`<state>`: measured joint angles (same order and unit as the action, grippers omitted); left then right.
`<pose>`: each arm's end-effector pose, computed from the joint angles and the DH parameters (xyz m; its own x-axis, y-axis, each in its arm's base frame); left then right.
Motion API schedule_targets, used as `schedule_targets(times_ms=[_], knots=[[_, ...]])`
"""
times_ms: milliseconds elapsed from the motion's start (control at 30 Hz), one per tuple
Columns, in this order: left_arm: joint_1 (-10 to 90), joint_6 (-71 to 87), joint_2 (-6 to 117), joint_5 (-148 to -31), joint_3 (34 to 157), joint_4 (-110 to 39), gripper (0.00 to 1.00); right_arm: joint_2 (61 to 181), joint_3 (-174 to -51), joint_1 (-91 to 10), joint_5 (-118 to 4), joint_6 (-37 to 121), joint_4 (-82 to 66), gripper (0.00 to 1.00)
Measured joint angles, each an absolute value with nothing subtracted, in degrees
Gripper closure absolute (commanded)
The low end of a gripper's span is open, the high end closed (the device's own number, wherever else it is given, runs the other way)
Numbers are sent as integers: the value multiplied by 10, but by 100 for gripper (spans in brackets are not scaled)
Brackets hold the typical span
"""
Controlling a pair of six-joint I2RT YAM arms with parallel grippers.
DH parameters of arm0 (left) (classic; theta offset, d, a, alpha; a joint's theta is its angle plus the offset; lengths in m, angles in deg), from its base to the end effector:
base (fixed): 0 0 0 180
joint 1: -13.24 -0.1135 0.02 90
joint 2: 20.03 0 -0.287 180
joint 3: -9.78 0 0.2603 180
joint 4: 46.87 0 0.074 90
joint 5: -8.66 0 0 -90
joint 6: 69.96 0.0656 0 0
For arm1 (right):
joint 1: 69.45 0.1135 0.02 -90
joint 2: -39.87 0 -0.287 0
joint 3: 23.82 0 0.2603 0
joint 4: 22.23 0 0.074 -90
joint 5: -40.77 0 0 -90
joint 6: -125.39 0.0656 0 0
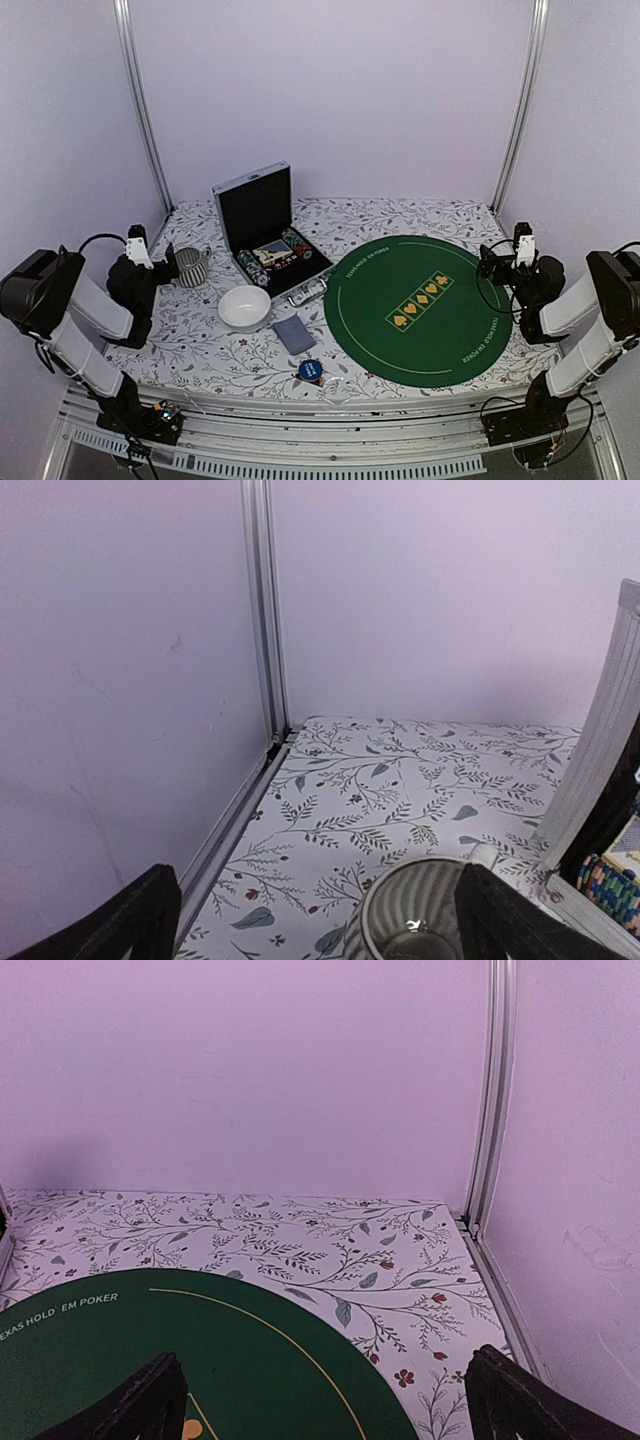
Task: Distribute texas hold em gaming equipment
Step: Pick up the dealer button from the center of the board.
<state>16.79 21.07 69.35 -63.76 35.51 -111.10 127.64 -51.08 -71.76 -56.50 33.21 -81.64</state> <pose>0.2697 0.0031 0.1686 0.0057 0.0168 -0.9998 -0.2426 0.9700 0.0149 0.2761 -0.0028 0.1710 -0.0159 -0.0371 -0.9992 -0.0871 0.9956 -0.0356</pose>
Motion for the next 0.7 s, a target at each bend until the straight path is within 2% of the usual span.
schedule_targets(times_ms=[267,433,533,700], knots=[[157,204,690,-651,359,-1095,2,1276,-511,-718,-565,332,-816,1],[157,180,604,-604,419,-947,2,1274,-511,-718,-566,332,-811,1],[158,162,530,-583,467,-880,2,1235,-529,-718,-565,332,-742,1],[179,120,423,-588,576,-726,2,1099,-591,-718,-597,378,-630,1]])
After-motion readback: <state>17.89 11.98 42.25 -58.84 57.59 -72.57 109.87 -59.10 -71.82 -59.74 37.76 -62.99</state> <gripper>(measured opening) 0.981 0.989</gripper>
